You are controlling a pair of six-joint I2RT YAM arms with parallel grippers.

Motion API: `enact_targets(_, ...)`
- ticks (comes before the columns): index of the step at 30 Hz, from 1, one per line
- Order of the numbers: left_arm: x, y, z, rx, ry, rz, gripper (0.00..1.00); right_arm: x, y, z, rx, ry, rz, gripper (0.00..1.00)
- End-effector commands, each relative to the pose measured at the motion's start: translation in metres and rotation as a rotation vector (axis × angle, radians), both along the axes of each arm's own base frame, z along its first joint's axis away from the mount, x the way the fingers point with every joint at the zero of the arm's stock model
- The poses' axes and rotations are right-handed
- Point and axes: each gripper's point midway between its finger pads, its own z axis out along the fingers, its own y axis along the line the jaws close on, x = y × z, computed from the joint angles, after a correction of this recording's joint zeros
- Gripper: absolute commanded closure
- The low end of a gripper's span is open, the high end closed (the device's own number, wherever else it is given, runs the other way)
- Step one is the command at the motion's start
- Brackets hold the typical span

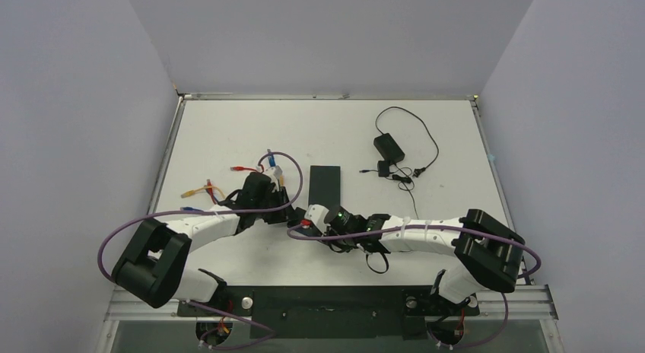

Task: Insert the plug into the switch port
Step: Insert the power into the switch port.

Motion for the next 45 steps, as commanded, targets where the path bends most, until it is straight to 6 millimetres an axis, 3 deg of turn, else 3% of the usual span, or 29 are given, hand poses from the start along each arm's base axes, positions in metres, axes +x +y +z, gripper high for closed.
enact_targets(1,-0.067,-0.04,0.001,-0.132,0.191,-0.19,0.77,0.056,0.115,0.14,0.562,-0.254,0.007,1.0)
enact_targets(14,-0.086,-0.058,-0.001,-0.145,0.188,-0.235,0.79,0.072,0.12,0.173,0.629,-0.295,0.015,1.0)
enact_targets(19,-0.088,-0.058,0.002,-0.147,0.18,-0.234,0.79,0.07,0.117,0.175,0.633,-0.272,0.05,1.0)
enact_targets(23,-0.084,-0.057,0.009,-0.142,0.147,-0.232,0.78,0.062,0.107,0.16,0.599,-0.231,0.082,1.0)
enact_targets(29,-0.083,-0.048,0.012,-0.09,0.132,-0.223,0.74,0.034,0.082,0.099,0.419,-0.084,0.166,1.0)
enact_targets(34,-0.086,-0.043,0.008,-0.066,0.145,-0.22,0.74,0.018,0.07,0.076,0.355,-0.026,0.206,1.0)
enact_targets(38,-0.091,-0.038,0.004,-0.058,0.155,-0.211,0.74,0.017,0.061,0.074,0.328,-0.033,0.199,1.0)
enact_targets(45,-0.092,-0.031,0.004,-0.039,0.15,-0.191,0.74,0.02,0.044,0.076,0.282,-0.059,0.17,0.84)
